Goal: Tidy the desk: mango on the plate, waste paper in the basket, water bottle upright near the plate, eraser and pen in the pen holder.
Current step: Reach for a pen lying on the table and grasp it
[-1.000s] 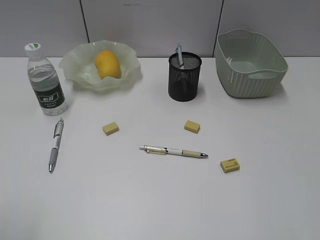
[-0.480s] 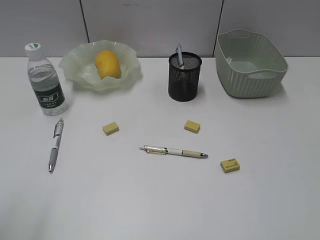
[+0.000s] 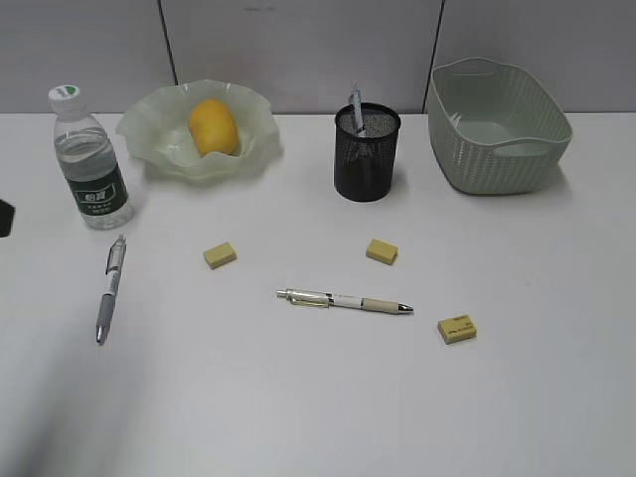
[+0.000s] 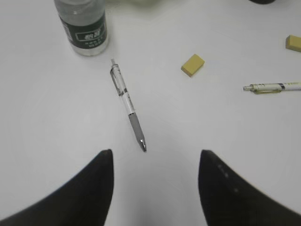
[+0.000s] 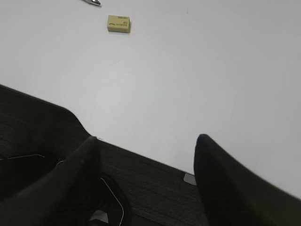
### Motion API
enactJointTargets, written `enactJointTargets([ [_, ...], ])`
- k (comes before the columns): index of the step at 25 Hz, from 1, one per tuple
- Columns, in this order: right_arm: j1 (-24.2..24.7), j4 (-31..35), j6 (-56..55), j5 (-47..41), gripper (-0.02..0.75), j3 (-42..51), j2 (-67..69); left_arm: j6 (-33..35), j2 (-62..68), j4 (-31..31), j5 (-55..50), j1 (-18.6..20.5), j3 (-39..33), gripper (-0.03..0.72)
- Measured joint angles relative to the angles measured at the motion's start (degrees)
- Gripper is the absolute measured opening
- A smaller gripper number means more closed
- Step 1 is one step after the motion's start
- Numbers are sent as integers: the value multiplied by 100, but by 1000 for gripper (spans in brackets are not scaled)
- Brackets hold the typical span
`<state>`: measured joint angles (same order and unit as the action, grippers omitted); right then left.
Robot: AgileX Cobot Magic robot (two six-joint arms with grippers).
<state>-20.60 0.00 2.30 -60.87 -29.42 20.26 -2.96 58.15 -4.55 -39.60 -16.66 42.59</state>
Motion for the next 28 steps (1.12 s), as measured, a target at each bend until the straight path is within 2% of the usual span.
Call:
enactJointTargets([
  [8,0,0,-5,5,496,0,0,-19,2342,-93,-791,0,1501,434],
  [12,0,0,-5,6,496,0,0,-224,3203,28,-997,0,2027,404],
  [18,0,0,-5,11,496,0,0,-485,4087,455,-987,0,2188,388],
  [28,0,0,-11,11,495,0,0,-517,4884,455,-395,0,2195,386],
])
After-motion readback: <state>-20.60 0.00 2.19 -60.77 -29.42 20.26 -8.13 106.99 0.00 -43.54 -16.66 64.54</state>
